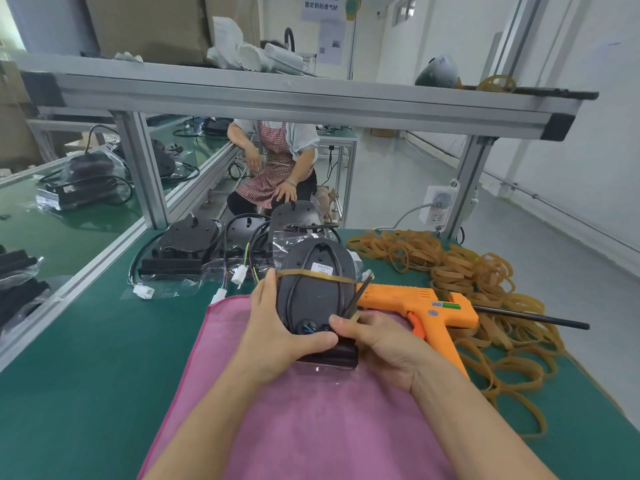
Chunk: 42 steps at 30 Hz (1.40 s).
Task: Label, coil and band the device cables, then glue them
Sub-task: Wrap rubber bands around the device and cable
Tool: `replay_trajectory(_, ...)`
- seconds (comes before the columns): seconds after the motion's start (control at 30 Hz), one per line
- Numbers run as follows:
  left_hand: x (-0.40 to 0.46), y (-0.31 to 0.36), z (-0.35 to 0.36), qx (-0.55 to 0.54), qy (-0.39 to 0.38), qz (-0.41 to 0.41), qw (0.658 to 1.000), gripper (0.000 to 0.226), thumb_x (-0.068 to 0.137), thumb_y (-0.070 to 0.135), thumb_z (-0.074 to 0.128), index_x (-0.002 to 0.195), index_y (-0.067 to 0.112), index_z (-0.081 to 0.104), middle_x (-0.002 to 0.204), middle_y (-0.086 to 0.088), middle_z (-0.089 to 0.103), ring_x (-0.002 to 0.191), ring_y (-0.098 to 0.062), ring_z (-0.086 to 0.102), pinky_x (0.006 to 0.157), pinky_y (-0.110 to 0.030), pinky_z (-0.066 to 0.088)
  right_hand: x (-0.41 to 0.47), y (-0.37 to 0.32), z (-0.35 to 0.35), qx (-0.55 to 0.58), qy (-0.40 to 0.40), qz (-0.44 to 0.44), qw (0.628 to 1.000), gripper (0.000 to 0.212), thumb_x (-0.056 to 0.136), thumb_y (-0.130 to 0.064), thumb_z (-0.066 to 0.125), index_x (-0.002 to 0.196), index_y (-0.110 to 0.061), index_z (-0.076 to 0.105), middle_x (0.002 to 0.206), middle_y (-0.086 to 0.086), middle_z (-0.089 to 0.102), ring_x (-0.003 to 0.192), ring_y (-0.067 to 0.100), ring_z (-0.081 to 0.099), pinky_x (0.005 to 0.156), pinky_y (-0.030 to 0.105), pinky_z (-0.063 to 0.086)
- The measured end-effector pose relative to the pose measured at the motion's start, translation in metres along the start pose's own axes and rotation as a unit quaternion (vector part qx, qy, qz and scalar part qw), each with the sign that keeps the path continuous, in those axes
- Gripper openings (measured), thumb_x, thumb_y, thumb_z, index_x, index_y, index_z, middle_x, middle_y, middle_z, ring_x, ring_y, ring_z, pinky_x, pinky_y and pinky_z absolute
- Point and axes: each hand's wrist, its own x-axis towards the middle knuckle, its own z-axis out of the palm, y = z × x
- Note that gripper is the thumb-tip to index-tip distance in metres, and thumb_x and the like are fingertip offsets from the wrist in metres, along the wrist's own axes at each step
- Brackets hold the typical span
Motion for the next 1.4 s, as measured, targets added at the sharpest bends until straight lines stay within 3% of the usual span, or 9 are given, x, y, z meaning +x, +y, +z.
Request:
replay_trajectory(0.1, -0.001, -0.001, 0.003, -0.006, -0.003, 0.061, 0.998, 0.115, 0.036, 0.051, 0.082, 0.133, 0.049, 0.020, 0.126, 0.038, 0.026, 0.121, 0.024, 0.026, 0.092, 0.004, 0.028, 0.002, -0.002, 0.004, 0.029, 0.030, 0.001, 0.999, 0.065, 0.063, -0.014, 0.076, 0.115, 0.019, 0.056, 0.120, 0.035, 0.059, 0.100, 0.038, 0.062, 0.094, 0.045, 0.052)
replay_trajectory(0.27, 0.001, -0.004, 0.004, 0.023, 0.033, 0.101, 0.994, 0.119, 0.045, 0.057, 0.079, 0.141, 0.044, 0.010, 0.131, 0.045, 0.021, 0.122, 0.028, 0.022, 0.091, 0.008, 0.022, 0.004, -0.001, 0.007, 0.076, 0.029, 0.008, 0.997, 0.054, 0.082, -0.009, 0.068, 0.124, 0.019, 0.051, 0.120, 0.033, 0.061, 0.109, 0.042, 0.061, 0.095, 0.046, 0.052)
replay_trajectory(0.33, 0.002, -0.005, 0.000, 0.029, 0.016, 0.084, 0.996, 0.122, 0.049, 0.054, 0.083, 0.144, 0.044, 0.007, 0.130, 0.051, 0.018, 0.125, 0.025, 0.023, 0.101, 0.000, 0.025, 0.002, -0.002, 0.008, 0.073, 0.028, 0.019, 0.997, 0.049, 0.081, -0.012, 0.068, 0.121, 0.015, 0.057, 0.119, 0.031, 0.062, 0.108, 0.040, 0.062, 0.095, 0.047, 0.051)
replay_trajectory(0.43, -0.003, 0.002, -0.002, 0.082, 0.073, 0.075, 0.991, 0.110, 0.058, 0.051, 0.081, 0.149, 0.031, 0.023, 0.147, 0.018, 0.029, 0.138, -0.002, 0.029, 0.115, -0.032, 0.028, 0.003, -0.005, 0.009, 0.107, 0.044, 0.019, 0.993, 0.040, 0.084, -0.010, 0.067, 0.117, 0.011, 0.061, 0.115, 0.030, 0.065, 0.098, 0.036, 0.066, 0.086, 0.045, 0.056)
replay_trajectory(0.53, -0.020, 0.011, 0.011, 0.157, 0.209, 0.199, 0.945, 0.050, 0.069, 0.047, 0.067, 0.110, 0.018, 0.061, 0.113, 0.003, 0.054, 0.108, -0.016, 0.051, 0.093, -0.027, 0.037, 0.006, -0.009, 0.016, 0.136, 0.076, 0.003, 0.988, 0.022, 0.087, -0.011, 0.067, 0.100, 0.007, 0.066, 0.092, 0.023, 0.072, 0.078, 0.030, 0.070, 0.068, 0.038, 0.060)
replay_trajectory(0.67, -0.039, 0.016, 0.043, 0.222, 0.178, 0.201, 0.937, 0.016, 0.074, 0.032, 0.074, 0.082, 0.020, 0.067, 0.076, 0.008, 0.058, 0.066, -0.015, 0.060, 0.058, -0.031, 0.049, 0.009, -0.008, 0.029, 0.129, 0.138, -0.021, 0.982, 0.019, 0.083, -0.011, 0.072, 0.069, -0.001, 0.065, 0.057, 0.012, 0.064, 0.048, 0.020, 0.061, 0.048, 0.026, 0.054)
replay_trajectory(0.83, -0.026, 0.027, 0.054, 0.255, 0.224, 0.151, 0.929, 0.024, 0.071, 0.011, 0.079, 0.064, 0.012, 0.055, 0.064, -0.003, 0.055, 0.050, -0.026, 0.055, 0.040, -0.029, 0.035, 0.014, 0.001, 0.044, 0.185, 0.170, -0.059, 0.966, 0.038, 0.085, -0.004, 0.069, 0.048, -0.009, 0.059, 0.046, 0.005, 0.055, 0.040, 0.013, 0.053, 0.042, 0.019, 0.047)
replay_trajectory(1.13, -0.019, 0.018, 0.044, 0.280, 0.214, 0.172, 0.920, 0.004, 0.061, 0.011, 0.049, 0.064, 0.014, 0.049, 0.065, -0.003, 0.051, 0.047, -0.029, 0.049, 0.038, -0.029, 0.032, 0.012, -0.006, 0.040, 0.212, 0.233, -0.097, 0.944, 0.024, 0.080, -0.003, 0.073, 0.061, -0.002, 0.060, 0.051, 0.009, 0.056, 0.041, 0.017, 0.052, 0.040, 0.021, 0.046)
replay_trajectory(1.4, -0.013, 0.003, 0.036, 0.014, 0.265, -0.052, 0.963, 0.053, 0.065, -0.014, 0.056, 0.104, 0.021, 0.049, 0.101, 0.007, 0.051, 0.094, -0.020, 0.052, 0.075, -0.026, 0.037, 0.013, -0.006, 0.043, 0.226, 0.188, -0.057, 0.954, 0.004, 0.075, -0.008, 0.072, 0.073, -0.008, 0.069, 0.071, 0.014, 0.068, 0.059, 0.029, 0.065, 0.052, 0.037, 0.055)
